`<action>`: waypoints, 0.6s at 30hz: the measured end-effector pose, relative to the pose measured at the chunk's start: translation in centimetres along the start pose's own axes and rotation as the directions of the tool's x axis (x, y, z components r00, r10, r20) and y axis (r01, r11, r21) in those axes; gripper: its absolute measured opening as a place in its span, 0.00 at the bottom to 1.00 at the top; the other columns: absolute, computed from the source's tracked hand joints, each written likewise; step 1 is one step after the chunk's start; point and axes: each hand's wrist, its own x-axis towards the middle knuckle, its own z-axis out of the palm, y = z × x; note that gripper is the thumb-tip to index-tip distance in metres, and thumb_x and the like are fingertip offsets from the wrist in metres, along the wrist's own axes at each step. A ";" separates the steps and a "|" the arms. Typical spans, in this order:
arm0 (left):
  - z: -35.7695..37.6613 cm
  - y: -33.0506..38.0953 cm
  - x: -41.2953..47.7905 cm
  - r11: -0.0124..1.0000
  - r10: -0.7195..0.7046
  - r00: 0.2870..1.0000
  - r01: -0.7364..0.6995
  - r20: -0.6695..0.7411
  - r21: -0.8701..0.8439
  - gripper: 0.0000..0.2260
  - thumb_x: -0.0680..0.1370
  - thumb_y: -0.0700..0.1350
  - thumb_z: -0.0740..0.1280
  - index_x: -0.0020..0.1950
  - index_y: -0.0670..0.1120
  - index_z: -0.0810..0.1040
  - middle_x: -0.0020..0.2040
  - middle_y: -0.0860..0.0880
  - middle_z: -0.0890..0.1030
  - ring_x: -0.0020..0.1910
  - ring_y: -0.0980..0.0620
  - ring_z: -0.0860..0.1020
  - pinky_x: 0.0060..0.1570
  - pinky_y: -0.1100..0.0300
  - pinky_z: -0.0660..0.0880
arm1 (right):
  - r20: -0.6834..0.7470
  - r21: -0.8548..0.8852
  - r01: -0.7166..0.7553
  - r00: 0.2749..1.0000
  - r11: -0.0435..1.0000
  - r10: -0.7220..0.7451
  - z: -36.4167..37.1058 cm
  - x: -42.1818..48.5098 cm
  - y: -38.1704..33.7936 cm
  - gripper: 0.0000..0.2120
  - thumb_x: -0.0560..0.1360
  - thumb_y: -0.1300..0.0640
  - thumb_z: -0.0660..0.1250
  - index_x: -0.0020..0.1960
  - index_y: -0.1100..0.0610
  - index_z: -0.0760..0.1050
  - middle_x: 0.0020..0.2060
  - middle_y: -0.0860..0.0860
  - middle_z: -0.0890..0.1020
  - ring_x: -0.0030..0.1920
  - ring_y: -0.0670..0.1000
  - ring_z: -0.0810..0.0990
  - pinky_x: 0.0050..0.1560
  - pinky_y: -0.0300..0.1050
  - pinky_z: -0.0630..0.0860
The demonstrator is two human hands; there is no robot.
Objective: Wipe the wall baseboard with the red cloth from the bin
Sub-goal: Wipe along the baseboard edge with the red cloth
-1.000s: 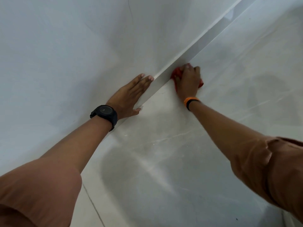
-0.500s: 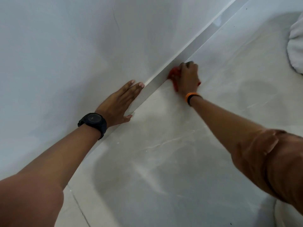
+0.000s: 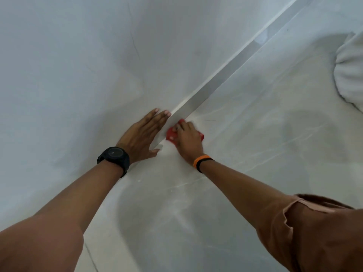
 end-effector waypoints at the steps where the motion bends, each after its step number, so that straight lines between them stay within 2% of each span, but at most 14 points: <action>1: -0.3 0.2 0.0 1.000 0.000 1.000 0.001 0.015 -0.008 0.46 0.81 0.69 0.44 0.80 0.33 0.31 0.82 0.37 0.33 0.82 0.42 0.34 0.78 0.45 0.28 | 0.061 0.024 0.053 0.997 0.998 -0.055 -0.9 -0.1 0.3 0.18 0.72 0.50 0.76 0.56 0.60 0.79 0.56 0.58 0.81 0.54 0.59 0.78 0.55 0.54 0.79; 3: -1.1 0.1 -0.5 0.997 -0.015 0.999 0.019 0.045 -0.073 0.47 0.81 0.70 0.45 0.80 0.35 0.31 0.82 0.38 0.33 0.82 0.43 0.33 0.78 0.47 0.27 | 0.165 0.121 0.074 0.982 0.990 -0.094 -3.4 -0.4 0.7 0.17 0.72 0.52 0.76 0.56 0.60 0.79 0.54 0.58 0.82 0.54 0.58 0.78 0.55 0.53 0.78; 5: -2.1 -0.5 -1.0 0.972 -0.027 0.999 0.032 0.024 -0.234 0.47 0.80 0.69 0.48 0.82 0.35 0.35 0.84 0.39 0.37 0.83 0.44 0.38 0.80 0.50 0.30 | 0.199 0.183 0.006 0.979 0.983 -0.043 -6.5 -1.2 1.3 0.11 0.75 0.58 0.73 0.55 0.60 0.78 0.53 0.57 0.82 0.54 0.56 0.79 0.56 0.50 0.78; 7: -4.0 -1.1 -1.6 0.915 -0.075 0.997 0.056 -0.033 -0.400 0.47 0.79 0.68 0.51 0.83 0.34 0.44 0.85 0.39 0.47 0.84 0.43 0.46 0.83 0.49 0.41 | 0.186 0.139 -0.036 0.982 0.990 0.009 -10.3 -1.9 1.8 0.08 0.76 0.65 0.70 0.55 0.62 0.78 0.53 0.58 0.82 0.55 0.56 0.80 0.56 0.39 0.76; 9: -7.0 -1.9 -2.4 0.849 -0.155 0.987 0.115 -0.036 -0.515 0.48 0.76 0.68 0.50 0.83 0.34 0.50 0.85 0.39 0.52 0.84 0.42 0.51 0.83 0.46 0.50 | 0.195 0.067 -0.074 0.979 0.995 0.059 -15.1 -2.1 1.7 0.10 0.75 0.66 0.71 0.55 0.65 0.78 0.53 0.59 0.81 0.55 0.56 0.80 0.50 0.24 0.67; 10: -9.0 -2.7 -2.8 0.823 -0.201 0.980 0.168 -0.002 -0.542 0.48 0.76 0.69 0.49 0.83 0.34 0.50 0.85 0.39 0.52 0.84 0.42 0.50 0.83 0.45 0.51 | 0.203 0.048 -0.083 0.977 0.995 0.072 -18.0 -1.7 1.2 0.11 0.74 0.66 0.73 0.55 0.66 0.78 0.53 0.59 0.82 0.55 0.56 0.80 0.49 0.23 0.65; 12: -13.8 -4.8 -3.5 0.764 -0.274 0.960 0.256 0.062 -0.593 0.48 0.75 0.70 0.45 0.83 0.35 0.49 0.85 0.40 0.50 0.84 0.43 0.48 0.83 0.44 0.51 | 0.201 0.030 -0.092 0.976 0.995 0.084 -24.1 -0.8 -0.1 0.12 0.73 0.66 0.74 0.55 0.67 0.79 0.52 0.59 0.82 0.54 0.54 0.79 0.49 0.25 0.67; 14: -19.0 -7.3 -4.0 0.684 -0.315 0.945 0.292 0.091 -0.668 0.48 0.76 0.71 0.45 0.83 0.36 0.50 0.85 0.41 0.50 0.84 0.43 0.48 0.83 0.44 0.49 | 0.173 0.035 -0.101 0.981 0.994 0.093 -30.2 0.7 -1.9 0.11 0.74 0.66 0.73 0.55 0.67 0.79 0.51 0.60 0.82 0.53 0.54 0.81 0.50 0.37 0.77; 15: -21.8 -8.7 -4.3 0.662 -0.323 0.942 0.295 0.093 -0.689 0.48 0.76 0.71 0.46 0.84 0.36 0.50 0.85 0.41 0.50 0.84 0.43 0.47 0.83 0.43 0.49 | 0.142 0.065 -0.137 0.982 0.988 0.127 -33.5 1.4 -3.1 0.10 0.76 0.65 0.71 0.55 0.67 0.79 0.52 0.60 0.82 0.51 0.50 0.82 0.50 0.41 0.81; 16: -24.6 -10.1 -4.4 0.652 -0.325 0.941 0.292 0.090 -0.700 0.48 0.76 0.71 0.46 0.84 0.37 0.49 0.85 0.41 0.48 0.84 0.44 0.46 0.83 0.44 0.47 | 0.118 0.114 -0.172 0.980 0.978 0.159 -36.8 2.0 -4.2 0.09 0.78 0.66 0.68 0.56 0.68 0.78 0.53 0.61 0.82 0.48 0.42 0.81 0.49 0.38 0.81; 17: -27.4 -11.6 -4.4 0.649 -0.321 0.944 0.279 0.078 -0.708 0.48 0.76 0.71 0.46 0.84 0.38 0.48 0.85 0.41 0.46 0.84 0.44 0.44 0.83 0.44 0.46 | 0.092 0.108 -0.163 0.984 0.981 0.153 -40.3 2.4 -5.4 0.08 0.79 0.66 0.66 0.56 0.69 0.78 0.54 0.61 0.82 0.45 0.35 0.80 0.45 0.31 0.78; 18: -30.3 -13.1 -4.2 0.644 -0.320 0.946 0.261 0.056 -0.719 0.48 0.76 0.71 0.46 0.85 0.38 0.46 0.85 0.42 0.45 0.84 0.45 0.43 0.83 0.44 0.45 | 0.060 0.057 -0.141 0.989 0.988 0.138 -44.0 2.8 -6.8 0.08 0.78 0.66 0.67 0.55 0.69 0.79 0.53 0.61 0.82 0.44 0.33 0.79 0.44 0.26 0.74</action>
